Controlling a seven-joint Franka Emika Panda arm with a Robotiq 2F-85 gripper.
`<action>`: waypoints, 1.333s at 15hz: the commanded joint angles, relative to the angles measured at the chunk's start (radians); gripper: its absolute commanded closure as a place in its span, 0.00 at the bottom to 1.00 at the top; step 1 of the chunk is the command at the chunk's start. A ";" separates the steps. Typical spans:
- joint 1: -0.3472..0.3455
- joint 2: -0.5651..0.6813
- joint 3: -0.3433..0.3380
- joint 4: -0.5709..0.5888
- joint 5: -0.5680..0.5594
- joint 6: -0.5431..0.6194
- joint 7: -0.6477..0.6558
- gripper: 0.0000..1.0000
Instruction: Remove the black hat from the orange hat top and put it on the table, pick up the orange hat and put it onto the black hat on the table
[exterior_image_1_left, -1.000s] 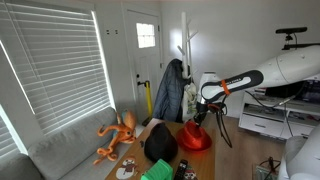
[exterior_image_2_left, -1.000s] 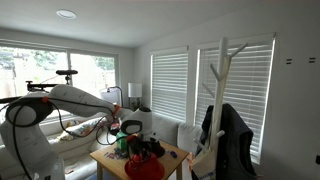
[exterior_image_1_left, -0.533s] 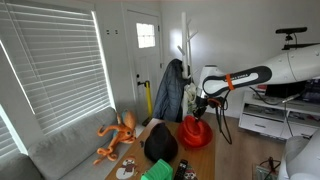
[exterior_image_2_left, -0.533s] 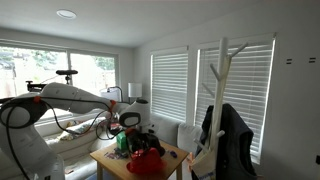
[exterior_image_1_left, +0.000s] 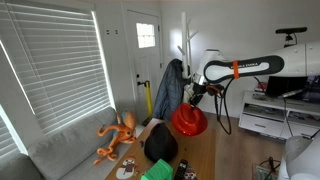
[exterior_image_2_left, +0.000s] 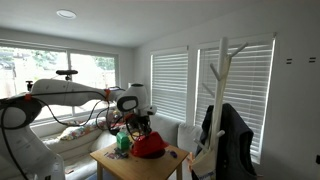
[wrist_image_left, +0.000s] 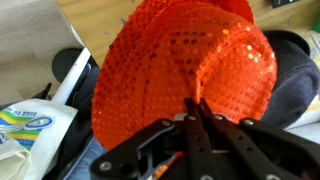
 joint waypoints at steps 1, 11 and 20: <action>0.026 0.046 0.012 0.095 0.026 0.008 0.023 0.99; 0.084 0.226 0.007 0.233 0.355 0.031 0.098 0.99; 0.111 0.328 0.069 0.272 0.449 0.028 0.211 0.99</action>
